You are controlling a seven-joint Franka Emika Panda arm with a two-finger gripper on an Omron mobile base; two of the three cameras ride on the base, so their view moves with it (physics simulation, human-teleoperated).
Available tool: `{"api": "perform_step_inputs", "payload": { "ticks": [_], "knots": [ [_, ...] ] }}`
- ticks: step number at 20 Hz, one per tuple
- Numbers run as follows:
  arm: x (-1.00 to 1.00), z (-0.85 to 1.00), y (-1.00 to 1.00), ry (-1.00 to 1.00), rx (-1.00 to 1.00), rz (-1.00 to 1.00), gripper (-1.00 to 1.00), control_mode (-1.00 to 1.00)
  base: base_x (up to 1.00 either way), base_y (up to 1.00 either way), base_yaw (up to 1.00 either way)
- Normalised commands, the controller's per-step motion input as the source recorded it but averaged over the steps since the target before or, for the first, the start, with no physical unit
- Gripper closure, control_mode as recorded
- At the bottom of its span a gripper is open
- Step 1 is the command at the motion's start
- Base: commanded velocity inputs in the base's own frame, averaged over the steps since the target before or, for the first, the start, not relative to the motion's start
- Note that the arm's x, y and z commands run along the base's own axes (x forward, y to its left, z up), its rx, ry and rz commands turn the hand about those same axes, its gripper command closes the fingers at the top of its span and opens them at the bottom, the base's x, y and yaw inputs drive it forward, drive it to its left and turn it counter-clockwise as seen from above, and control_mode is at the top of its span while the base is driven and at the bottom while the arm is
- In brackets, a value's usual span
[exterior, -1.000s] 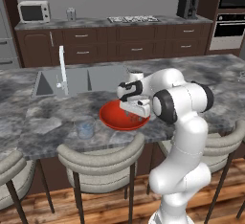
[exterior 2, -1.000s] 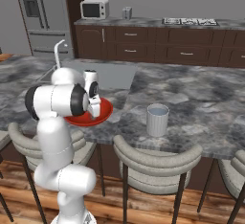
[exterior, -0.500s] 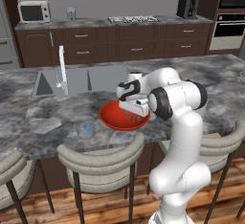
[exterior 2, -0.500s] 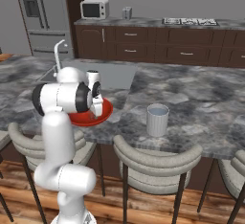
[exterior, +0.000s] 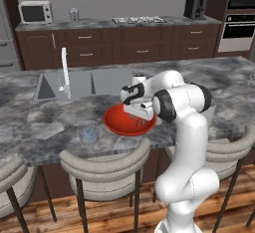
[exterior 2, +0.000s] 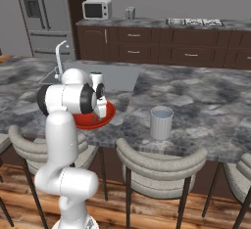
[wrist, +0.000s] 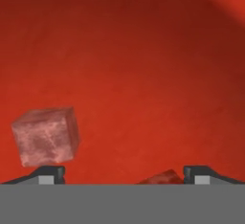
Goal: There are four ice cubes in the ice bowl. Place two ice cubes in each glass of water.
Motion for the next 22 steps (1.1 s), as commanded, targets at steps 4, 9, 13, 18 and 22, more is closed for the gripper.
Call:
{"api": "perform_step_inputs", "payload": {
  "ticks": [4,9,13,18,22],
  "knots": [
    [-0.01,-0.17,0.03,0.0,-0.01,0.0,1.0,-1.0,0.0,0.0,0.0],
    [-0.2,-0.31,0.08,0.0,0.0,0.0,1.0,-1.0,0.0,0.0,0.0],
    [-0.27,-0.08,0.01,0.0,0.0,0.0,1.0,-1.0,0.0,0.0,0.0],
    [-0.05,0.09,0.0,-0.01,0.0,0.0,1.0,-1.0,0.0,0.0,0.0],
    [-0.05,0.46,-0.16,-0.03,0.0,0.0,1.0,-1.0,0.0,0.0,0.0]
  ]
}}
